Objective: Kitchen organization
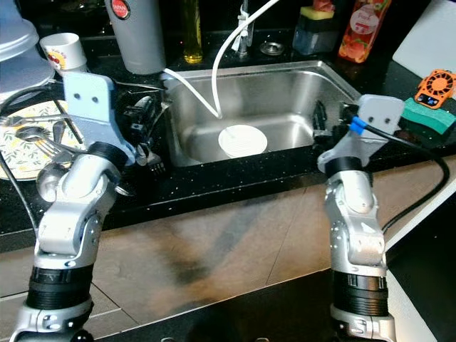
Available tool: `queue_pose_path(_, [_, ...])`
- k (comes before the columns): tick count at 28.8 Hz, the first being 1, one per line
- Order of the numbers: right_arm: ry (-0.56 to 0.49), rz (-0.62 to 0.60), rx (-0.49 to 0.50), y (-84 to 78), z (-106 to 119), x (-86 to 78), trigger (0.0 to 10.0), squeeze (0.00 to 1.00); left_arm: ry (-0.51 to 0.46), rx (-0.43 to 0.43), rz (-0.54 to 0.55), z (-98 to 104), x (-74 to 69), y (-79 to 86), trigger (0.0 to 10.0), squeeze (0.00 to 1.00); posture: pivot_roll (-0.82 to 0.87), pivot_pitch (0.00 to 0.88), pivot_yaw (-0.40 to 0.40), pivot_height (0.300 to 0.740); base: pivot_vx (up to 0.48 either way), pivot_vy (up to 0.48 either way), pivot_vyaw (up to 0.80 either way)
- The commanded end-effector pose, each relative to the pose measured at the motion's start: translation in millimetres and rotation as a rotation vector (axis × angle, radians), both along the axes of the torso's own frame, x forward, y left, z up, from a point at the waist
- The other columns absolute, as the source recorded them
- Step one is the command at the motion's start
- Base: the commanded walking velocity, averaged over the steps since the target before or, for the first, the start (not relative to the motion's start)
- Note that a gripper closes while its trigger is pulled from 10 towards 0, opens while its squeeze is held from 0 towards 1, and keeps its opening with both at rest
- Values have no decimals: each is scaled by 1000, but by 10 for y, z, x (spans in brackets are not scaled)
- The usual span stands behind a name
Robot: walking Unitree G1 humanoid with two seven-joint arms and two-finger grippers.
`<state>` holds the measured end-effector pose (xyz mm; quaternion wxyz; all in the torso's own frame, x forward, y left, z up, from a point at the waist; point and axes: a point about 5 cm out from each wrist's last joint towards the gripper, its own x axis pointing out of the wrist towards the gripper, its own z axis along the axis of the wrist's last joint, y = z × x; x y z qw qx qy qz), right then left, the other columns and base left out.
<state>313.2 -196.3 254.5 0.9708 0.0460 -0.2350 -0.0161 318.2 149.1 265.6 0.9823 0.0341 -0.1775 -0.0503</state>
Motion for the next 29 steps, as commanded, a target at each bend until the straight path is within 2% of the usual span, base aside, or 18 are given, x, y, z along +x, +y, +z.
queue_pose_path(1, [-34, -7, 23, -34, 52, -44, 10000, 0, -7, -2, 19, 0, 39, 6, 10000, 0, 7, 53, -20, 740, 0, 0, 0])
queue_pose_path(8, [-61, -32, 8, -34, 105, -28, 10000, 0, -70, 8, 15, 67, 75, -58, 10000, 0, 8, 49, -26, 740, 0, 0, 0])
queue_pose_path(13, [-105, -22, 15, -32, 198, -26, 10000, 0, -119, 18, 25, 157, 89, -19, 10000, 0, 6, 47, -20, 740, 0, 0, 0])
queue_pose_path(15, [-112, 55, 15, 18, 228, -11, 10000, 0, -185, 73, 56, 248, 81, 47, 10000, 0, 8, 48, -16, 740, 0, 0, 0])
queue_pose_path(18, [-97, 149, 15, 110, 221, 10, 10000, 0, -230, 92, 112, 318, 72, 159, 10000, 0, 16, 45, -13, 740, 0, 0, 0])
queue_pose_path(22, [-85, 178, 18, 176, 185, 25, 10000, 0, -227, 84, 144, 295, 30, 224, 10000, 0, 16, 45, -13, 740, 0, 0, 0])
queue_pose_path(23, [-76, 190, 30, 205, 165, 49, 10000, 0, -212, 73, 140, 253, 1, 217, 10000, 0, 47, 47, -41, 740, 0, 0, 0])
queue_pose_path(27, [-52, 237, 75, 310, 140, 159, 10000, 0, -169, 56, 106, 108, -92, 136, 10000, 0, 64, 57, -80, 740, 0, 0, 0])
queue_pose_path(29, [-49, 270, 73, 381, 146, 194, 10000, 0, -173, 89, 96, 65, -117, 79, 10000, 0, 79, 52, -98, 740, 0, 0, 0])
